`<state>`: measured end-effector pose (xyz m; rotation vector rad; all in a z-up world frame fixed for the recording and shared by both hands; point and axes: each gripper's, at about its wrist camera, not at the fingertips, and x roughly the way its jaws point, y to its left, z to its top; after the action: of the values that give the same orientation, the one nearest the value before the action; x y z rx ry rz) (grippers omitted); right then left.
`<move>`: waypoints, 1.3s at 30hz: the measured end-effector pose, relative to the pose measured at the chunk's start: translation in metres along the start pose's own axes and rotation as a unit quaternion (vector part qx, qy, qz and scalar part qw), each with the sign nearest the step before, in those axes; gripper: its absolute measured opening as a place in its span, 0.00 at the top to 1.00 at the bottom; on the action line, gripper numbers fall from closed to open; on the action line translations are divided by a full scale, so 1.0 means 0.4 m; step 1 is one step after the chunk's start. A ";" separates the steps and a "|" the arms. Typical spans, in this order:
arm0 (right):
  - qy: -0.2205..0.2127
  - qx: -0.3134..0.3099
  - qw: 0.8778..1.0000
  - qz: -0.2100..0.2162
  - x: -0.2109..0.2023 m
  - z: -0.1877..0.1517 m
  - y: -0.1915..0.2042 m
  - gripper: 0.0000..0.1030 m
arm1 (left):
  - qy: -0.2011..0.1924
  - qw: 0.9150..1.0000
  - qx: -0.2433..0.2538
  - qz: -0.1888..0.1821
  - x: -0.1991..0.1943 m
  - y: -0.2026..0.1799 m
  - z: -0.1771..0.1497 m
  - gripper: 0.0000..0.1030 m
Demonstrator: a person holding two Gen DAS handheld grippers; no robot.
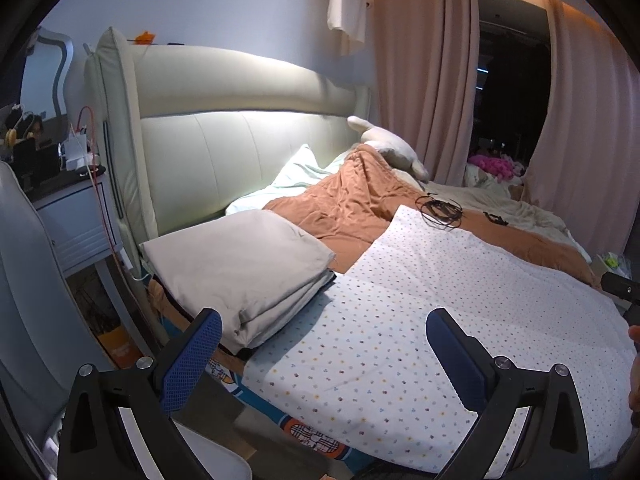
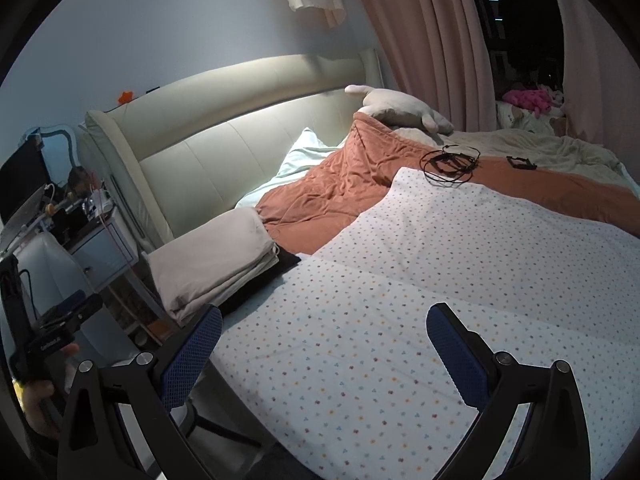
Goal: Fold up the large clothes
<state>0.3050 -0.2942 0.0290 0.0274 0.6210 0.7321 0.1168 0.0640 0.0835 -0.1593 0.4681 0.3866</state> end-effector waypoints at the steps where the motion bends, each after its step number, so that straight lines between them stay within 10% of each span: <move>1: -0.004 -0.001 1.000 -0.004 -0.021 -0.009 -0.004 0.00 | -0.002 1.000 0.004 -0.005 -0.017 -0.010 -0.008 0.01; 23: -0.075 -0.013 0.995 -0.064 -0.381 -0.258 -0.022 0.00 | -0.030 0.996 0.046 -0.068 -0.254 -0.162 -0.187 0.01; 39: -0.076 -0.008 0.993 -0.094 -0.412 -0.388 0.011 0.00 | -0.038 0.993 0.064 -0.089 -0.293 -0.187 -0.276 0.01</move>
<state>0.1242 -0.4240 -0.0117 0.0103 0.4646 0.5462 0.0051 -0.0686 0.0457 -0.0614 0.3989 0.1859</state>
